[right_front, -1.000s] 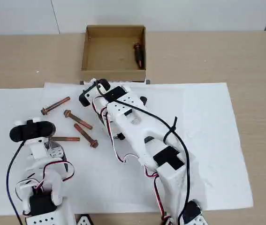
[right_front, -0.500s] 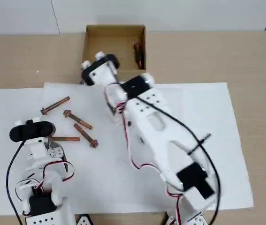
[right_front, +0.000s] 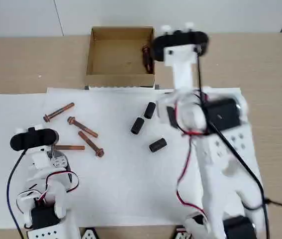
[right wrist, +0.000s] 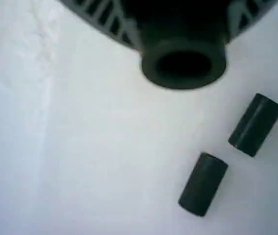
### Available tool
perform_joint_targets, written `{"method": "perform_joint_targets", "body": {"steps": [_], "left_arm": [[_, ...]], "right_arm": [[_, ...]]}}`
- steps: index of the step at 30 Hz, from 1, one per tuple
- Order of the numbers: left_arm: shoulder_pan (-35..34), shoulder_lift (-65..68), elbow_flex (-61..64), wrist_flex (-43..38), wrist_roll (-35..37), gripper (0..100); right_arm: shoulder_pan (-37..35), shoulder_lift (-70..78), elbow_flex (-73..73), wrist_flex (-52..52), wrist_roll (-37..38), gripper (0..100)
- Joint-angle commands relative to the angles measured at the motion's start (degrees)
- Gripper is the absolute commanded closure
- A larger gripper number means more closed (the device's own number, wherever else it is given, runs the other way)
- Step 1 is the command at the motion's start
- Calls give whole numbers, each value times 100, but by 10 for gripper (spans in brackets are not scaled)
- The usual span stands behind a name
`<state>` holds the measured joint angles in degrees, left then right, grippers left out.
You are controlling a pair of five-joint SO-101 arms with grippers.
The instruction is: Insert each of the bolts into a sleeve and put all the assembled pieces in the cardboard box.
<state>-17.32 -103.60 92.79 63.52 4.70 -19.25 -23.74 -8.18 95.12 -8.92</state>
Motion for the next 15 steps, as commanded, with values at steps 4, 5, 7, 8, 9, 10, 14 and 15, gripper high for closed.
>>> {"method": "perform_joint_targets", "body": {"steps": [4,5,7,8,9,10,14,15], "left_arm": [[-35,-70,-180,26,18,994],[-35,-70,-286,26,18,994],[-18,-70,-585,26,18,994],[-9,-70,-743,26,18,994],[0,-70,-875,26,18,994],[0,-70,-998,44,18,994],[9,-62,-1508,589,18,994],[9,-62,-1631,747,18,994]], "right_arm": [[971,-1684,1477,48,-141,996],[1147,-1974,1749,48,-114,996],[1525,-2554,2295,48,26,996],[1719,-2853,2567,40,149,996],[1912,-3116,2822,31,273,996],[2105,-3398,3068,31,378,996],[2659,-4312,3736,31,677,995],[2756,-4488,3824,-4,703,995]]}}
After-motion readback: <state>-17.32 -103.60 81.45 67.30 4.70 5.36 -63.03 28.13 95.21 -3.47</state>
